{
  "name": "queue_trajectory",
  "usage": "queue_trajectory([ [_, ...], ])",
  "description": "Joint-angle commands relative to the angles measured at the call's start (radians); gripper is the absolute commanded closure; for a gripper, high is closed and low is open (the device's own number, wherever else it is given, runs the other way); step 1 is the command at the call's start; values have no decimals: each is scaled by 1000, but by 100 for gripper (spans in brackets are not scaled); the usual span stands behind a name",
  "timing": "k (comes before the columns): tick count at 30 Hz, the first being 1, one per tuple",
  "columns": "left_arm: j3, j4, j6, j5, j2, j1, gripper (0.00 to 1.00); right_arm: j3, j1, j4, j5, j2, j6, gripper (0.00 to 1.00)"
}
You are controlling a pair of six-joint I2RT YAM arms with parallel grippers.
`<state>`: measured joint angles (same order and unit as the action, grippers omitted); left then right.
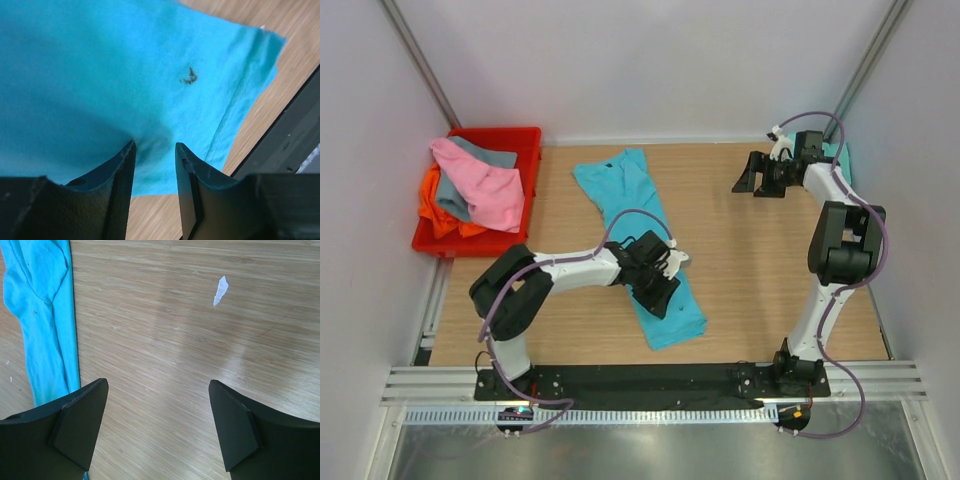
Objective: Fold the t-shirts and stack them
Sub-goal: Fold the tshirt
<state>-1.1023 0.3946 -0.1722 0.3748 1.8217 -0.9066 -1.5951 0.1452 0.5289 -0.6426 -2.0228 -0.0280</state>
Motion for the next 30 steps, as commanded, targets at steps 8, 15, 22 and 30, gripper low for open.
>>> queue_trajectory([
  [8,-17,215,79,-181,-178,195,66,-107,-35,49,-64,-34,-35,12],
  [15,-44,175,70,-123,-266,264,60,-356,-199,78,-161,-216,26,12],
  [22,48,151,20,-38,-320,279,60,-652,-338,-27,-301,-451,255,12],
  [30,136,90,10,45,-311,282,59,-678,-412,-502,-471,-566,667,11],
])
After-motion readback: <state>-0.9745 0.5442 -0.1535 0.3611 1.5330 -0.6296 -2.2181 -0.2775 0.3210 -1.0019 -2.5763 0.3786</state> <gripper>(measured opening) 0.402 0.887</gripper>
